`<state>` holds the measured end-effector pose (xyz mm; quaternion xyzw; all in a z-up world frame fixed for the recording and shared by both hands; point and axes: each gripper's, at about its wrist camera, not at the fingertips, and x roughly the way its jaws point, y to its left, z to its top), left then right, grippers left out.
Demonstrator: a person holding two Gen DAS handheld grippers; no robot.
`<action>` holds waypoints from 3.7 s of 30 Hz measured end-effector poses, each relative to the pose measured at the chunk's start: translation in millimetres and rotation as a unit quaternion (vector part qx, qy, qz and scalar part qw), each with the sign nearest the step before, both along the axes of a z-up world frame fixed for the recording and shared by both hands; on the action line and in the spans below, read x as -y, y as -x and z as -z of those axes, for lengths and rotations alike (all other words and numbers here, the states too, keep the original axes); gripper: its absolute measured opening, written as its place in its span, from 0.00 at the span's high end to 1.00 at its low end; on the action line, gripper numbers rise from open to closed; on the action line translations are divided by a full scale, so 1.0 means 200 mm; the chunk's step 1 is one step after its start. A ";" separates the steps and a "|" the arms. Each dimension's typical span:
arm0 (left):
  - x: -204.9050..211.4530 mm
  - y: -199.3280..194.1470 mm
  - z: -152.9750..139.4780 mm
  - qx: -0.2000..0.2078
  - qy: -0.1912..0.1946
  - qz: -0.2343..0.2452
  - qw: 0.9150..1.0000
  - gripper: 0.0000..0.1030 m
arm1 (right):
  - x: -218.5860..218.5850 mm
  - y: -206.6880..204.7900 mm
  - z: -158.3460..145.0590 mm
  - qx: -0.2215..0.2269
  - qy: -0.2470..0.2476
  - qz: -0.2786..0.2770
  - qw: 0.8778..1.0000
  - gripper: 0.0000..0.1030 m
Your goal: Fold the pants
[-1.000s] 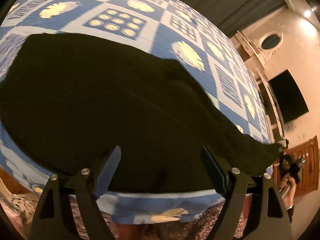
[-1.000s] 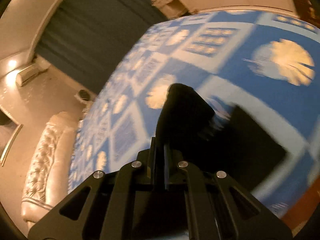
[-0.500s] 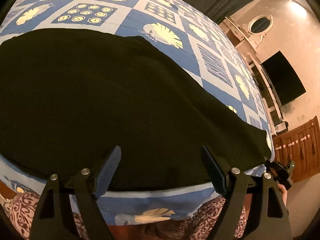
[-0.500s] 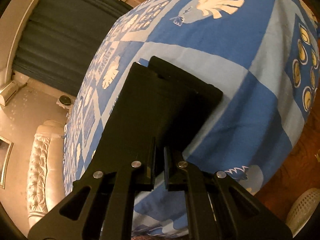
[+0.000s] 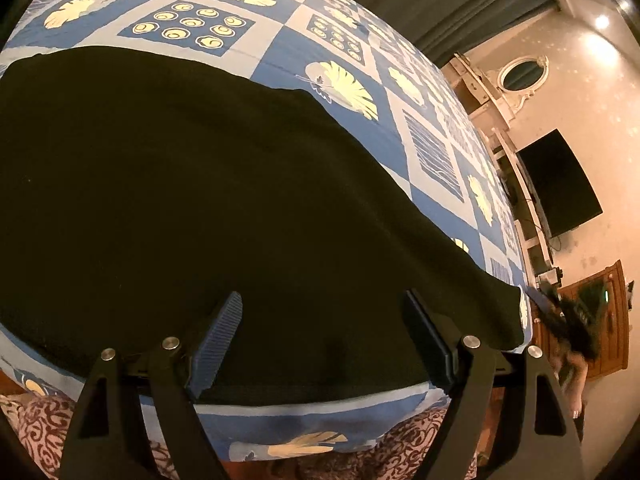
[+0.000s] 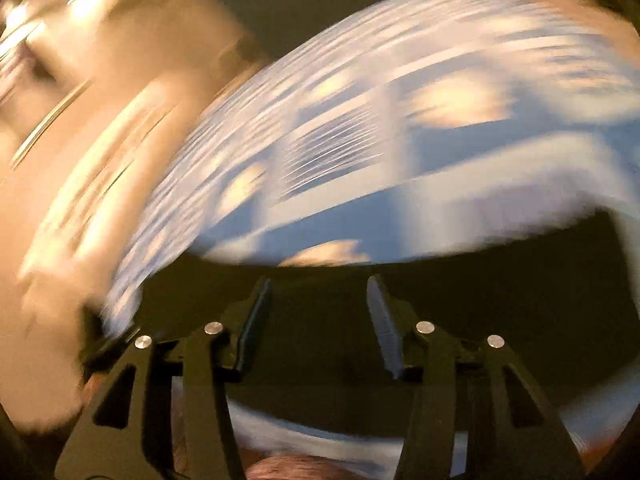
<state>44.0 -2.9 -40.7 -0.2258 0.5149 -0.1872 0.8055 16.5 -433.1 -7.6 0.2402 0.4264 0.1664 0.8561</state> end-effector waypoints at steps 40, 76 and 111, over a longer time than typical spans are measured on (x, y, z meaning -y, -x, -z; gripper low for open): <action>0.04 0.00 0.00 0.020 -0.041 0.015 0.999 0.18 | 0.09 -0.39 0.21 -0.057 0.057 -0.057 0.995 0.69; 0.12 0.01 -0.02 0.035 -0.096 -0.001 0.995 0.17 | 0.92 0.53 0.21 -0.086 0.089 0.274 0.954 0.93; -0.37 -0.15 -0.01 0.045 -0.112 -0.031 0.992 0.15 | 1.01 0.43 0.38 -0.109 -0.057 0.230 0.965 0.83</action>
